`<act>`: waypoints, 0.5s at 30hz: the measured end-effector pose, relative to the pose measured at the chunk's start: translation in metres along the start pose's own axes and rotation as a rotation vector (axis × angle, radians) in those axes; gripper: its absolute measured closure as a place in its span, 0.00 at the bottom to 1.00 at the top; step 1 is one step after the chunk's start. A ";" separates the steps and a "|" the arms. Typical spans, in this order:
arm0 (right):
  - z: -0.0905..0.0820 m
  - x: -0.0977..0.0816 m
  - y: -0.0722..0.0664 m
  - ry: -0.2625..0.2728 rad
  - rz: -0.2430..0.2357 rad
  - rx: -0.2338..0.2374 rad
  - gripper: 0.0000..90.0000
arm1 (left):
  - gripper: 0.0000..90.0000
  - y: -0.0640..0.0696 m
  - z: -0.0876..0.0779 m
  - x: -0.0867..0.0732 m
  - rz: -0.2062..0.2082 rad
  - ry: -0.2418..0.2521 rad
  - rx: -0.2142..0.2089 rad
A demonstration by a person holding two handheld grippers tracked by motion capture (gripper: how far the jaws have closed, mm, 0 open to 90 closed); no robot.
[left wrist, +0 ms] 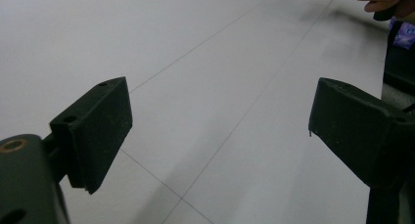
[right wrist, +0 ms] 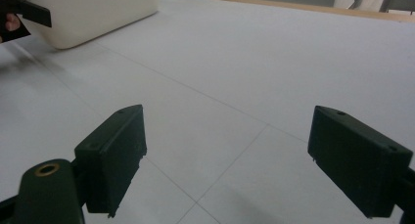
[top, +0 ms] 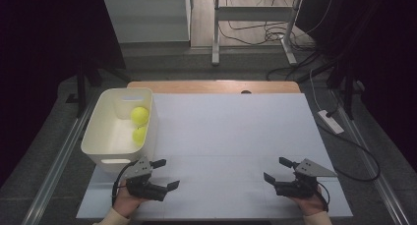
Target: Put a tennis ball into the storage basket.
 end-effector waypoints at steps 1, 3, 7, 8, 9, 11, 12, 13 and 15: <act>0.000 0.000 0.000 -0.004 0.001 0.006 0.16 | 0.11 0.000 0.000 0.000 -0.001 0.002 0.000; 0.002 -0.001 -0.002 -0.009 -0.002 0.018 0.16 | 0.11 -0.001 0.001 0.000 0.002 0.001 0.003; 0.003 -0.002 -0.005 -0.025 -0.013 0.043 0.16 | 0.11 0.000 0.001 0.000 0.004 0.004 0.006; 0.004 -0.002 -0.005 -0.027 -0.013 0.047 0.16 | 0.11 0.000 0.001 0.001 0.003 0.004 0.006; 0.004 -0.002 -0.006 -0.029 -0.013 0.049 0.16 | 0.11 0.000 0.001 0.001 0.003 0.005 0.006; 0.004 -0.002 -0.006 -0.031 -0.012 0.052 0.16 | 0.11 0.000 0.001 0.001 0.006 0.003 0.005; 0.004 -0.002 -0.006 -0.031 -0.012 0.052 0.16 | 0.11 0.001 0.002 0.001 0.006 0.003 0.004; 0.004 -0.002 -0.006 -0.028 -0.011 0.052 0.16 | 0.11 0.001 0.002 0.002 0.005 0.004 0.002; 0.004 -0.001 -0.006 -0.026 -0.011 0.058 0.16 | 0.11 0.002 0.001 0.002 0.009 0.003 0.005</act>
Point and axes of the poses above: each handheld gripper's, and its own axes: z roughly forward along the jaws, x roughly out of its top, y roughly to its right, the point moved 2 cm from there along z, roughly forward along the jaws, and after that the axes turned 11 degrees about y, right-handed, at the moved point
